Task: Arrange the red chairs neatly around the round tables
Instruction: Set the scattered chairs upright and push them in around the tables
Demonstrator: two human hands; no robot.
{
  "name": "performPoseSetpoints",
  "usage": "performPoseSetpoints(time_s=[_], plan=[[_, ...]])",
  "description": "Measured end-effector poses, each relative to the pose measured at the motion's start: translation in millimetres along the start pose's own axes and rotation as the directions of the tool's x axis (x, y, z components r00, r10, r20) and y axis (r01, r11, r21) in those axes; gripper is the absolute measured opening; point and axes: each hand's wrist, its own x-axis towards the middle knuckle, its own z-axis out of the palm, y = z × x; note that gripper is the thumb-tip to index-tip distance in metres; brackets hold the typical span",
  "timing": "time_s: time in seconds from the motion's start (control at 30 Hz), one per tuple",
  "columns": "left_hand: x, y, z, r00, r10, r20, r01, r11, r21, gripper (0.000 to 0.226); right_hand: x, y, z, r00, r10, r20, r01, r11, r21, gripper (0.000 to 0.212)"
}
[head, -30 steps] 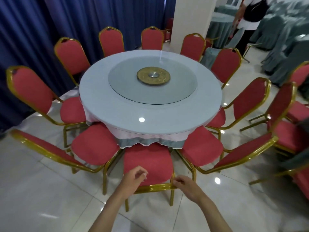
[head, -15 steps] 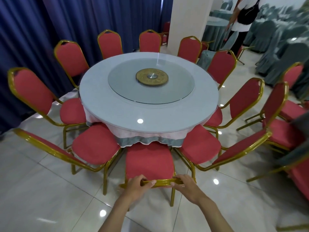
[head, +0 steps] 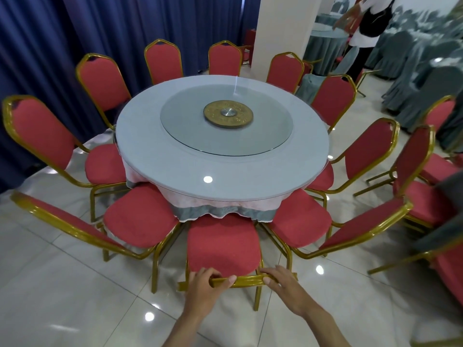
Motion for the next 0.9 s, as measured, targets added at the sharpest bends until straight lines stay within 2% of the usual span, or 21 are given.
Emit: performPoseSetpoints(time_s=[0.17,0.33,0.4,0.47,0.6,0.83,0.9], plan=[[9.7,3.6,-6.7,0.999,-0.016,-0.034,0.012,0.991,-0.133,0.077,6.6,-8.5,9.2,0.998,0.009,-0.063,-0.004,0.997,0.071,0.04],[23.6,7.5,-16.6,1.0,-0.01,-0.006,0.009,0.991,-0.132,0.075,19.8,-11.7,11.9,0.99,0.005,-0.142,0.003,0.998,0.056,0.071],[30.6,7.5,-18.7,1.0,-0.016,-0.008,0.015,0.991,-0.135,0.071,26.0,-12.7,12.4,0.988,0.011,-0.152,-0.003,0.998,0.056,0.074],[37.4,6.7,-20.4,1.0,-0.02,-0.019,0.017,0.989,-0.148,0.066,32.9,-13.7,12.4,0.987,0.013,-0.158,-0.002,0.998,0.065,0.07],[45.6,6.2,-21.8,0.999,-0.036,-0.033,0.03,0.984,-0.176,0.065,43.3,-16.3,12.2,0.992,0.008,-0.129,0.004,0.996,0.089,0.045],[50.9,9.9,-18.3,0.999,-0.042,-0.023,0.038,0.987,-0.155,0.063,47.5,-13.8,-1.7,0.991,-0.021,-0.135,0.036,0.993,0.113,0.037],[49.4,9.5,-17.1,0.999,-0.043,-0.02,0.039,0.988,-0.15,0.057,45.9,-12.5,-4.8,0.988,-0.034,-0.151,0.049,0.994,0.101,0.047]])
